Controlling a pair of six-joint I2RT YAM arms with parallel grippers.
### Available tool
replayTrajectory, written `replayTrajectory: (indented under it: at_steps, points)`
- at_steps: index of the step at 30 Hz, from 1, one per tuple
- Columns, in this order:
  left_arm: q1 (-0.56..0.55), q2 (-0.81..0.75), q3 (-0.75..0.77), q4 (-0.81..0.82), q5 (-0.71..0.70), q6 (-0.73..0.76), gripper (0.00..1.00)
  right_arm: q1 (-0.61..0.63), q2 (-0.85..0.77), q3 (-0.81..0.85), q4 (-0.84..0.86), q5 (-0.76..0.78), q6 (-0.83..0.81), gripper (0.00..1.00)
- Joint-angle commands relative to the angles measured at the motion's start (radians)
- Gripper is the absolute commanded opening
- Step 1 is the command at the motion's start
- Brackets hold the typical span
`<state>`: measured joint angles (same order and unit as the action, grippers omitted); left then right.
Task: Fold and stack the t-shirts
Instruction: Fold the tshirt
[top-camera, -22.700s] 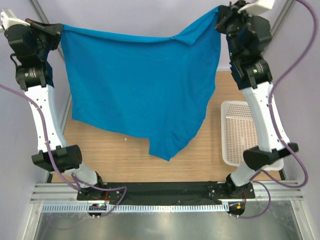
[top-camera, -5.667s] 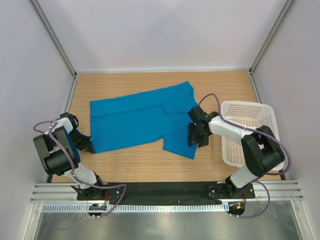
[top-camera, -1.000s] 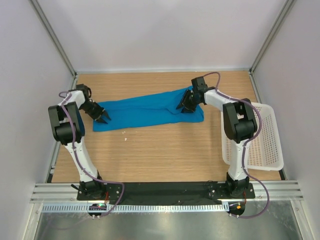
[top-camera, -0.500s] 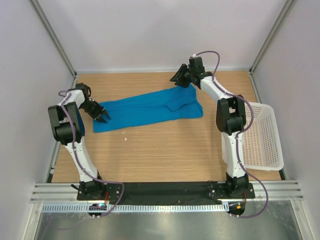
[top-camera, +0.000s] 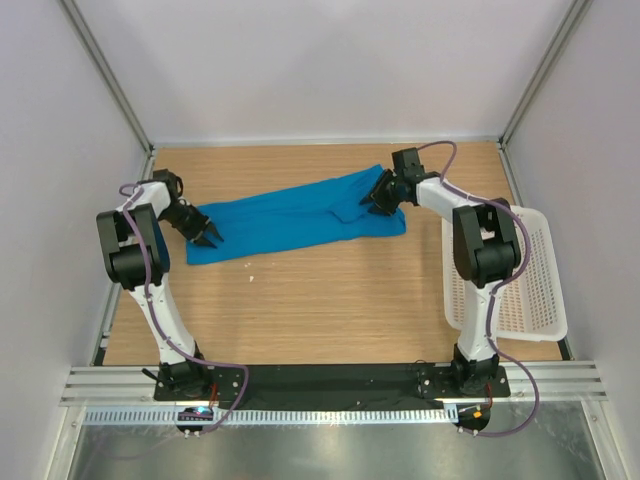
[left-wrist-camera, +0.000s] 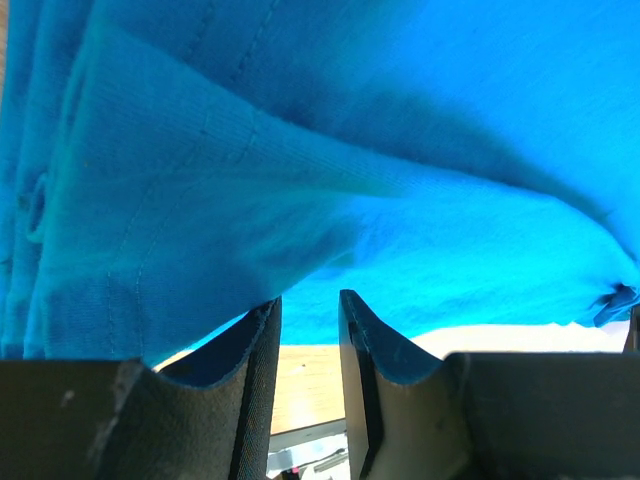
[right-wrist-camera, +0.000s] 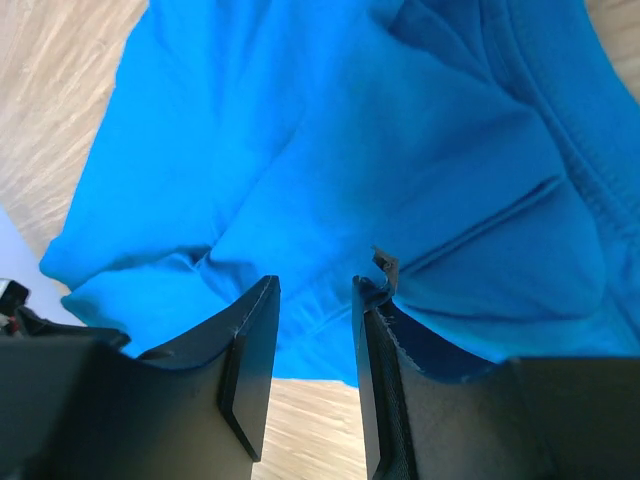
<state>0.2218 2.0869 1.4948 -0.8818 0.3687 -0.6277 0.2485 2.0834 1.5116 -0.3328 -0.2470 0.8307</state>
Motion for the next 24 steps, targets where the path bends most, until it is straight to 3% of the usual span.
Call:
replayTrajectory:
  at_steps: [1, 13, 24]
  points:
    - [-0.002, -0.037, -0.01, 0.017, 0.036, -0.003, 0.3, 0.003, -0.108, -0.054, 0.169, 0.023, 0.079, 0.41]
    - [-0.002, -0.047, -0.024, 0.018, 0.03, 0.003, 0.3, 0.003, -0.134, -0.12, 0.146, -0.006, 0.11, 0.41]
    - [-0.001, -0.037, -0.03, 0.018, 0.035, 0.006, 0.3, 0.008, -0.151, -0.212, 0.241, -0.02, 0.173, 0.42]
